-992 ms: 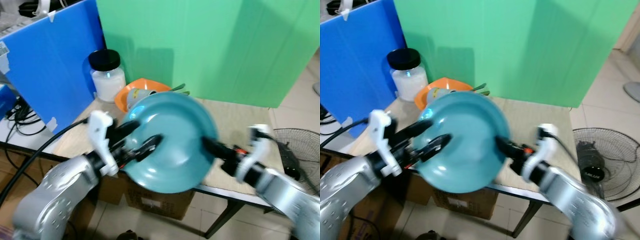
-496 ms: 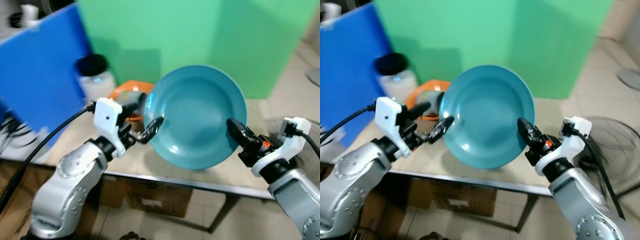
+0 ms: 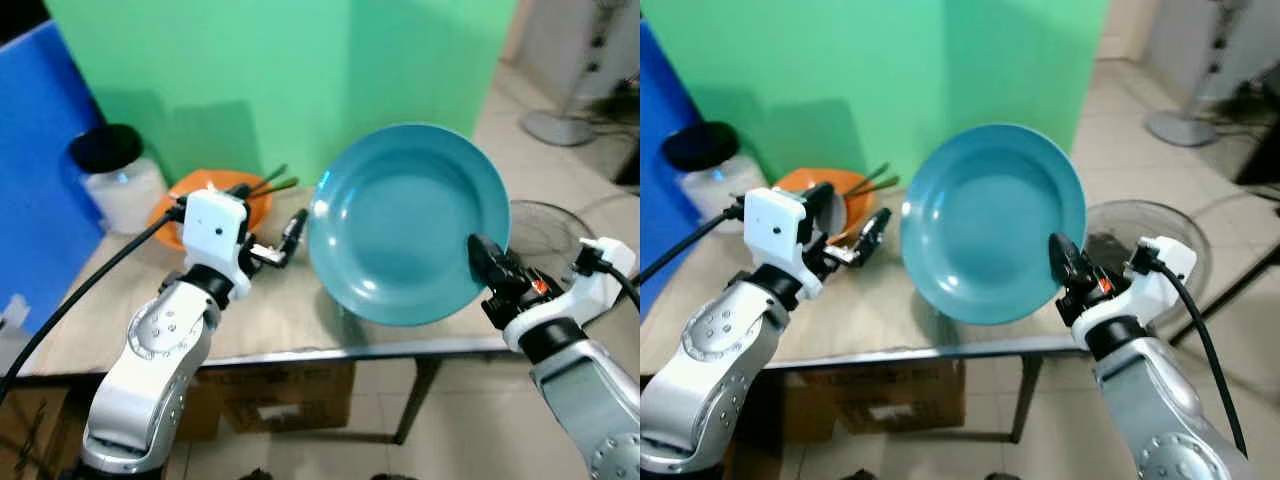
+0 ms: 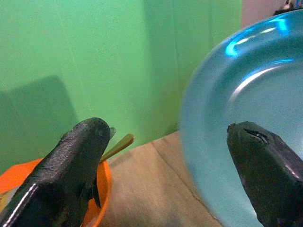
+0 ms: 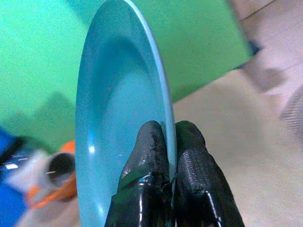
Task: Setting the table
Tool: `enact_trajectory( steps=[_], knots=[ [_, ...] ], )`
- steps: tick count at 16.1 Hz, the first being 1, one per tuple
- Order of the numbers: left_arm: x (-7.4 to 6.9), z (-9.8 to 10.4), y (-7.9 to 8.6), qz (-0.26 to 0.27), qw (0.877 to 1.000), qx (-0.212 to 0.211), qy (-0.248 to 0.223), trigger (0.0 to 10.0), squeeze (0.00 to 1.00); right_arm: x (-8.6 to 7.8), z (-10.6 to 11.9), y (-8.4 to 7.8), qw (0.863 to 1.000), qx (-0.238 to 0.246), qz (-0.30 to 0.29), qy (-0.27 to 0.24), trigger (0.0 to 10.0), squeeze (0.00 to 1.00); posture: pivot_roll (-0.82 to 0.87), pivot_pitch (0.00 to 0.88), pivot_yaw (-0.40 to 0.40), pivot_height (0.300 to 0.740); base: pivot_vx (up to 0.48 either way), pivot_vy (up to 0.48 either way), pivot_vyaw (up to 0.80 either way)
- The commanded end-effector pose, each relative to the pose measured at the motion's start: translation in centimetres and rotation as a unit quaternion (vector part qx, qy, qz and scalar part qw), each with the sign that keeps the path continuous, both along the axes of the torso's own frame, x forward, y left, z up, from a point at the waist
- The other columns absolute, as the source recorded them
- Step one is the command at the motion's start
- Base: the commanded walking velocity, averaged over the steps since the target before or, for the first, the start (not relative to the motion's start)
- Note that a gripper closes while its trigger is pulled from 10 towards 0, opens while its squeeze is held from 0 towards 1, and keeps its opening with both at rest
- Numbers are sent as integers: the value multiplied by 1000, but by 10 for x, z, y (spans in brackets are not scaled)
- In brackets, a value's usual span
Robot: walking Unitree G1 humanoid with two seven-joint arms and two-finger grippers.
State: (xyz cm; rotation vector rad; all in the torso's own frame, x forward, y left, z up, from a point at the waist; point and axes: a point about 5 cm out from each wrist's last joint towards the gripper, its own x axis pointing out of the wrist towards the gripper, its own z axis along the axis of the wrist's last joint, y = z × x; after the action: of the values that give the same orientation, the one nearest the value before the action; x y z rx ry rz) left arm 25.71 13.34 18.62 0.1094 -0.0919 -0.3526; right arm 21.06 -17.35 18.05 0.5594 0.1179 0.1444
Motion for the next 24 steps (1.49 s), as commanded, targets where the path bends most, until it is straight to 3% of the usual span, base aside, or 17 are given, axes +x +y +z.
enact_trajectory(
  steps=[1,10,21,24],
  knots=[
    [2,-1,6,20,1000,8,1,10000,0,3,5,0,1000,-14,-12,-14,10000,0,58,0,64,740,0,0,-800],
    [1,-9,7,38,999,7,8,10000,0,8,7,9,999,-51,2,-20,10000,0,63,0,50,740,0,0,-800],
    [1,-10,7,40,999,4,5,10000,0,13,11,4,999,-18,-20,-30,10000,0,61,0,47,740,0,0,-800],
    [1,-11,6,35,999,6,6,10000,0,13,11,0,999,-18,-38,-26,10000,0,58,0,53,740,0,0,0]
  ],
)
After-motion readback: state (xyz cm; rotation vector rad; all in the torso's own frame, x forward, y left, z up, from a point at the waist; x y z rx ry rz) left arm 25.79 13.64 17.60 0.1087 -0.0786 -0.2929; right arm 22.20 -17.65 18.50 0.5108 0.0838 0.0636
